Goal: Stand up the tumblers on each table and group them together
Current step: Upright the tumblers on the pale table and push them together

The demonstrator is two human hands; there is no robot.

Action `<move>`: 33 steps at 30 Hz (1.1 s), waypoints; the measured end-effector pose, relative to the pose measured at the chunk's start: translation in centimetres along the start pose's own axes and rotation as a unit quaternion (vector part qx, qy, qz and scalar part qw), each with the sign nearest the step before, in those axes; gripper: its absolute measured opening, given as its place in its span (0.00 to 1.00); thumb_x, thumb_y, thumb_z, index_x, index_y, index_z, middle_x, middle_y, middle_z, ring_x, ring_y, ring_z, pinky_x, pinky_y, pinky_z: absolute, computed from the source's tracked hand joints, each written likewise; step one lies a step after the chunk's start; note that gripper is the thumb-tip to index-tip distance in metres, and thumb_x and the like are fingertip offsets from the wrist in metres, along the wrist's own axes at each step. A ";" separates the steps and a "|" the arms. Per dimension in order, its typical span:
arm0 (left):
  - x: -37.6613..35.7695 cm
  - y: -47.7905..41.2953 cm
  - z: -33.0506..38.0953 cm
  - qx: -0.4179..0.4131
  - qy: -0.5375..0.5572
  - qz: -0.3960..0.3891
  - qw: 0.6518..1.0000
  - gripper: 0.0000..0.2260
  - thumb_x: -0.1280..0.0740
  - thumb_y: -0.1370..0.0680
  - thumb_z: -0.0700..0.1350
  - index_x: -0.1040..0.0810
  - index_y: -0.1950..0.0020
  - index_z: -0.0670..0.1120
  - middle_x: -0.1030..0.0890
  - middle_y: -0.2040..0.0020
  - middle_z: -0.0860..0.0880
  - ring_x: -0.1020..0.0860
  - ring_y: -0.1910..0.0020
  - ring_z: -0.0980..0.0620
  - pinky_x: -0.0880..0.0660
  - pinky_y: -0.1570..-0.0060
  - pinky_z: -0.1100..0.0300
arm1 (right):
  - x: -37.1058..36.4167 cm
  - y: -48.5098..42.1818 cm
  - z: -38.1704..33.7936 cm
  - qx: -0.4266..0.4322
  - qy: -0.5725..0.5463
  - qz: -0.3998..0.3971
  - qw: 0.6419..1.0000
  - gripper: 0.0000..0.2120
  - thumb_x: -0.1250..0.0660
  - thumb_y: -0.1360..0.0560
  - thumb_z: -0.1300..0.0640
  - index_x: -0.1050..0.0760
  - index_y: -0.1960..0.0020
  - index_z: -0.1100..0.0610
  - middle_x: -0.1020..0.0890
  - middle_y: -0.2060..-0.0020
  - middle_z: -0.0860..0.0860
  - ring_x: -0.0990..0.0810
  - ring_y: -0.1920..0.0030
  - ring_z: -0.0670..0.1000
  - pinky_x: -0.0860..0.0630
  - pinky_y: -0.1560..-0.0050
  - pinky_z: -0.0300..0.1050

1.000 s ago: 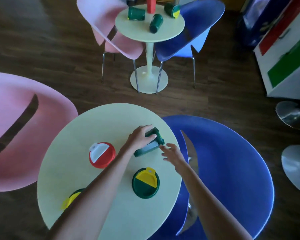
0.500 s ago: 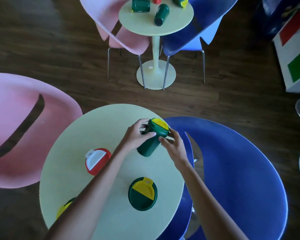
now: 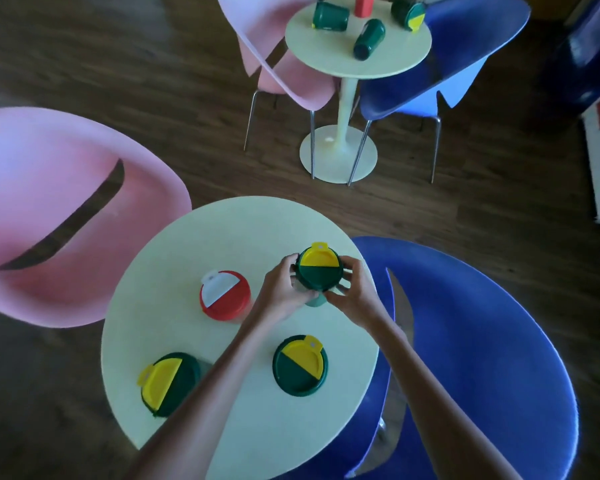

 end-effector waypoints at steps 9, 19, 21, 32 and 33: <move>-0.2 1.6 -0.4 -0.027 -0.016 0.021 0.999 0.33 0.24 0.33 0.40 0.33 0.32 0.43 0.23 0.40 0.47 0.23 0.43 0.50 0.28 0.49 0.65 | -0.9 1.0 0.4 0.005 0.063 -0.006 0.998 0.33 0.25 0.33 0.64 0.38 0.34 0.60 0.30 0.37 0.55 0.29 0.37 0.50 0.26 0.36 0.49; 7.9 4.7 -0.5 -0.052 -0.237 0.126 0.962 0.33 0.28 0.31 0.54 0.34 0.29 0.47 0.32 0.31 0.45 0.37 0.29 0.45 0.39 0.33 0.51 | -0.7 0.7 -4.0 0.020 0.244 -0.039 0.969 0.46 0.24 0.34 0.53 0.48 0.25 0.53 0.39 0.28 0.54 0.38 0.28 0.53 0.32 0.35 0.50; 9.4 4.3 -2.6 0.009 -0.317 0.088 0.944 0.40 0.27 0.35 0.57 0.39 0.27 0.50 0.39 0.27 0.43 0.45 0.26 0.42 0.43 0.31 0.46 | -1.8 -0.2 -5.3 0.034 0.342 -0.078 0.936 0.50 0.24 0.35 0.51 0.51 0.24 0.51 0.42 0.27 0.53 0.41 0.27 0.54 0.30 0.39 0.53; 12.5 4.5 -5.2 0.046 -0.299 -0.006 0.953 0.39 0.23 0.35 0.51 0.38 0.29 0.50 0.34 0.34 0.43 0.29 0.38 0.41 0.30 0.45 0.53 | -4.8 -2.0 -6.1 0.028 0.456 -0.162 0.874 0.50 0.21 0.40 0.49 0.46 0.27 0.52 0.31 0.36 0.57 0.28 0.38 0.60 0.25 0.46 0.55; 13.0 4.3 -5.4 0.048 -0.288 0.003 0.956 0.39 0.23 0.36 0.52 0.38 0.29 0.51 0.33 0.35 0.43 0.29 0.39 0.41 0.29 0.46 0.53 | -5.4 -2.1 -6.3 0.030 0.450 -0.159 0.878 0.50 0.21 0.40 0.49 0.46 0.27 0.52 0.31 0.36 0.57 0.28 0.38 0.60 0.25 0.46 0.55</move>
Point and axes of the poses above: each hand's wrist, its own y-axis away from the middle knuckle, its own x-axis out of the back of the hand, z = x × y, the point moved 10 cm from there along -y, towards the middle knuckle
